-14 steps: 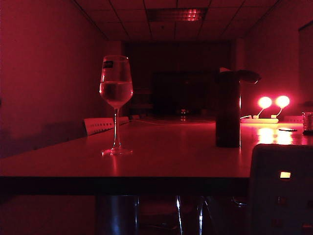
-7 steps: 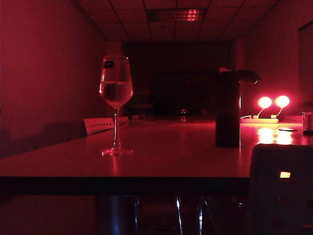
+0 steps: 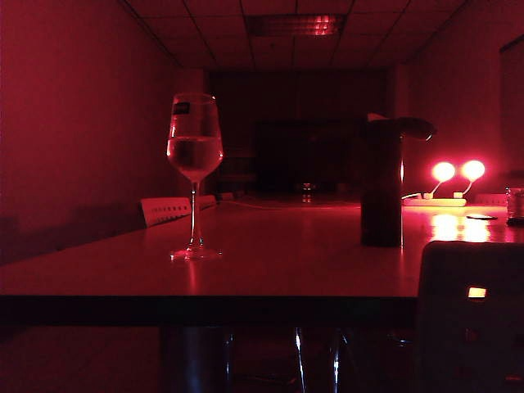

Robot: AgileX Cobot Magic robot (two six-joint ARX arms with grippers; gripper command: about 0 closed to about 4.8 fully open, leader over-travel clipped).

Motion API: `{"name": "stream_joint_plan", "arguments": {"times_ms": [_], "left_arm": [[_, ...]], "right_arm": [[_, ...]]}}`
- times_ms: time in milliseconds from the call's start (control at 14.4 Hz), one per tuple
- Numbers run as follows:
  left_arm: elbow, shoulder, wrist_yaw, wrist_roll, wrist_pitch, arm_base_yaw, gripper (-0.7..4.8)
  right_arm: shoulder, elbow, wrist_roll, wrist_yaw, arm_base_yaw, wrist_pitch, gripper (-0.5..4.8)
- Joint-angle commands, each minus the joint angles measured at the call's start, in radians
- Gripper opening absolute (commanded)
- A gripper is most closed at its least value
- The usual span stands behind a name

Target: Pick up the black thermos cup, pour some water from it into the stemmed glass, and then put the thermos cup back on the table.

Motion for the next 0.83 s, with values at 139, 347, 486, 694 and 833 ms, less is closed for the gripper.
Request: {"name": "stream_joint_plan", "arguments": {"times_ms": [139, 347, 486, 694, 833], "left_arm": [[-0.001, -0.049, -0.007, 0.000, 0.012, 0.181, 0.25], [-0.001, -0.049, 0.005, 0.000, 0.008, 0.179, 0.25], [-0.001, -0.049, 0.005, 0.000, 0.006, 0.179, 0.25], [-0.001, -0.049, 0.006, 0.000, 0.004, 0.179, 0.25], [-0.001, -0.049, 0.005, 0.000, 0.004, 0.179, 0.26]], "right_arm": [[0.000, -0.002, 0.003, 0.002, -0.152, 0.018, -0.05], [0.000, -0.002, 0.003, 0.002, -0.209, 0.018, -0.05], [0.000, -0.002, 0.003, 0.002, -0.205, 0.018, -0.05], [0.000, -0.002, 0.003, 0.001, -0.206, 0.018, -0.05], [0.000, -0.002, 0.003, 0.002, -0.206, 0.018, -0.05]]}}
